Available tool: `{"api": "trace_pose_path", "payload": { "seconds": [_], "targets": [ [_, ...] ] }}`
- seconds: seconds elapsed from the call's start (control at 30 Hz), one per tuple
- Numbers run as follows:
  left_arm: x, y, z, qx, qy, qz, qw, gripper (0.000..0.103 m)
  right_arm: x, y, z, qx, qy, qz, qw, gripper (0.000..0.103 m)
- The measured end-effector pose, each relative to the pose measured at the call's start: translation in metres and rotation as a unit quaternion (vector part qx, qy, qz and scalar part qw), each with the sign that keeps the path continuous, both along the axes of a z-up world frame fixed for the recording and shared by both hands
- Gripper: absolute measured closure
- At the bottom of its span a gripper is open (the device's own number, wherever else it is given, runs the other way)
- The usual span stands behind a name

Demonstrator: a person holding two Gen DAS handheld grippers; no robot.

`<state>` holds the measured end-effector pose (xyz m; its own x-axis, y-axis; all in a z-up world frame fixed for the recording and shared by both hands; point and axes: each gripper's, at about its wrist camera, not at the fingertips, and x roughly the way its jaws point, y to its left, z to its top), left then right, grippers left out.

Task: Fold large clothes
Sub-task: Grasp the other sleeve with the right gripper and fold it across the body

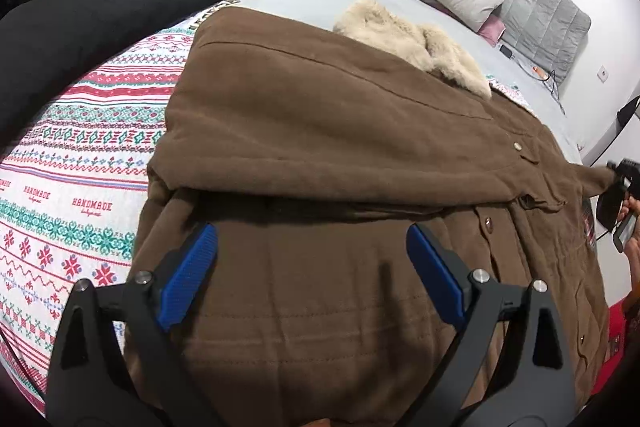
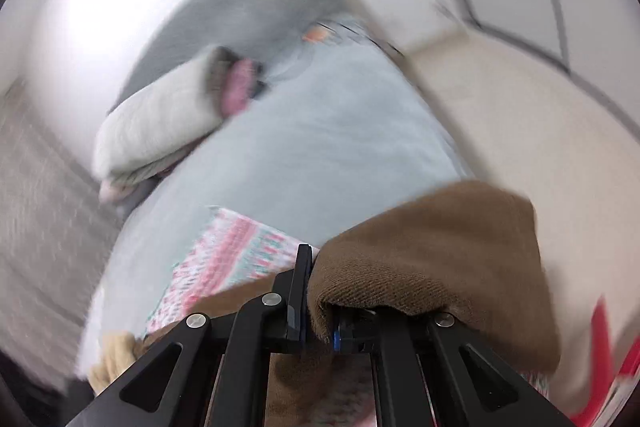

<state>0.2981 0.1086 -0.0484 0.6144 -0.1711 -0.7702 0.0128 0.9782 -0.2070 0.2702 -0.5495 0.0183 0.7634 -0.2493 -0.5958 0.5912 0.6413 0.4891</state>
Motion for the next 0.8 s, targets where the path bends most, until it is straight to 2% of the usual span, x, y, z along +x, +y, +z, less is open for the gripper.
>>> {"api": "trace_pose_path", "payload": {
  "seconds": [0.07, 0.17, 0.23, 0.3, 0.37, 0.47, 0.57, 0.6, 0.63, 0.7, 0.73, 0.77, 0.8],
  "targets": [
    [-0.001, 0.001, 0.002, -0.006, -0.004, -0.001, 1.0000, 0.008, 0.007, 0.023, 0.027, -0.046, -0.011, 0.035, 0.998, 0.096],
    [-0.002, 0.001, 0.004, -0.011, -0.005, -0.005, 0.9999, 0.008, 0.016, 0.070, 0.067, -0.118, -0.022, 0.099, 0.988, 0.096],
    [-0.003, 0.000, 0.005, -0.011, -0.004, -0.008, 0.9999, 0.008, 0.023, 0.106, 0.086, -0.156, -0.025, 0.145, 0.977, 0.095],
    [-0.004, 0.000, 0.007, -0.013, -0.006, -0.011, 0.9998, 0.008, 0.031, 0.151, 0.103, -0.187, -0.028, 0.206, 0.960, 0.095],
    [-0.004, 0.000, 0.008, -0.015, -0.007, -0.012, 0.9998, 0.008, 0.034, 0.189, 0.108, -0.204, -0.029, 0.257, 0.944, 0.095],
    [-0.005, 0.003, 0.008, -0.019, -0.004, -0.012, 0.9997, 0.008, 0.048, 0.261, 0.108, -0.226, -0.017, 0.361, 0.905, 0.093],
    [-0.005, 0.006, 0.008, -0.023, -0.002, -0.008, 0.9997, 0.008, 0.054, 0.337, 0.082, -0.254, 0.025, 0.466, 0.847, 0.092],
    [-0.005, 0.007, 0.008, -0.025, -0.002, -0.007, 0.9997, 0.008, 0.056, 0.362, 0.068, -0.261, 0.048, 0.500, 0.824, 0.090],
    [-0.005, 0.007, 0.009, -0.027, -0.001, -0.006, 0.9996, 0.008, 0.056, 0.379, 0.054, -0.263, 0.069, 0.525, 0.806, 0.085],
    [-0.005, 0.008, 0.010, -0.030, -0.001, -0.005, 0.9995, 0.008, 0.055, 0.420, 0.009, -0.264, 0.137, 0.576, 0.761, 0.071],
    [-0.005, 0.009, 0.011, -0.031, -0.002, -0.005, 0.9995, 0.008, 0.053, 0.431, -0.009, -0.261, 0.165, 0.589, 0.747, 0.051],
    [-0.006, 0.010, 0.013, -0.033, -0.005, -0.005, 0.9994, 0.008, 0.050, 0.443, -0.032, -0.262, 0.194, 0.601, 0.730, 0.038],
    [-0.006, 0.010, 0.013, -0.035, -0.006, -0.005, 0.9994, 0.008, 0.049, 0.451, -0.048, -0.274, 0.206, 0.602, 0.721, 0.034]
  ]
}}
